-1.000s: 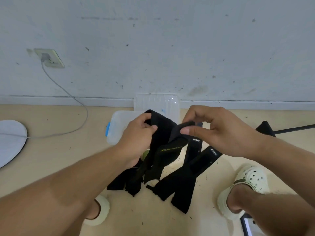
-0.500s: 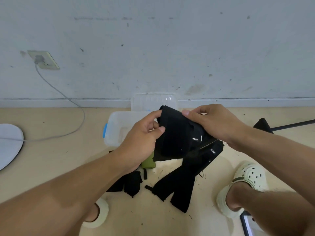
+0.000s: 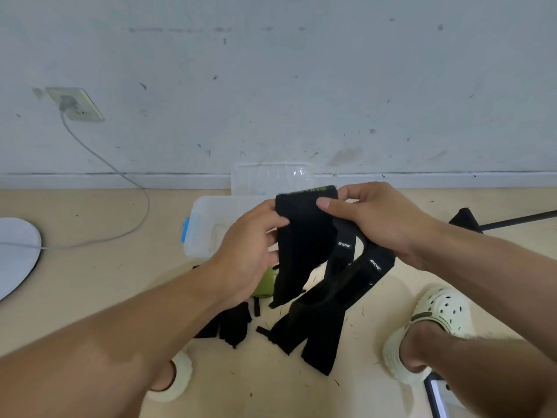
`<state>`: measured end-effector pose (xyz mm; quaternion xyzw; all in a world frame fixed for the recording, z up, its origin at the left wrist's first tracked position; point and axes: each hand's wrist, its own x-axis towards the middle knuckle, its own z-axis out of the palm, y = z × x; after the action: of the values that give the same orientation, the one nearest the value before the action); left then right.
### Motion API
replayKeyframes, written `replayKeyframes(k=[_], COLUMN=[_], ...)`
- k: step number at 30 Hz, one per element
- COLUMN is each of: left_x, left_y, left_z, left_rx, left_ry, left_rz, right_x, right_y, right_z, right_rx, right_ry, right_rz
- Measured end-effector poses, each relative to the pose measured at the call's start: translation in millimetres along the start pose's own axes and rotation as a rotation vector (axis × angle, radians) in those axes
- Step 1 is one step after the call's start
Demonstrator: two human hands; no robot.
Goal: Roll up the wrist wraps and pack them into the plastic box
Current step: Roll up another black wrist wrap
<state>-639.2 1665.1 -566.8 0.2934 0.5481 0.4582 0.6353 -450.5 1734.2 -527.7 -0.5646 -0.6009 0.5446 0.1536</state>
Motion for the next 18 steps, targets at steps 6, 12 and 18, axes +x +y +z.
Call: replayKeyframes(k=[6, 12, 18], left_x=[3.5, 3.1, 0.8], left_y=[10.2, 9.5, 7.6], left_z=[-5.6, -7.3, -7.8], left_rx=[-0.121, -0.009, 0.159], left_ry=[0.055, 0.106, 0.052], left_rz=[-0.034, 0.052, 0.088], right_x=[-6.4, -5.0, -7.4], right_y=[5.4, 1.8, -6.7], right_z=[8.1, 6.8, 5.1], right_rx=[-0.278, -0.251, -0.013], right_ry=[-0.138, -0.122, 0.005], right_rz=[-0.069, -0.090, -0.124])
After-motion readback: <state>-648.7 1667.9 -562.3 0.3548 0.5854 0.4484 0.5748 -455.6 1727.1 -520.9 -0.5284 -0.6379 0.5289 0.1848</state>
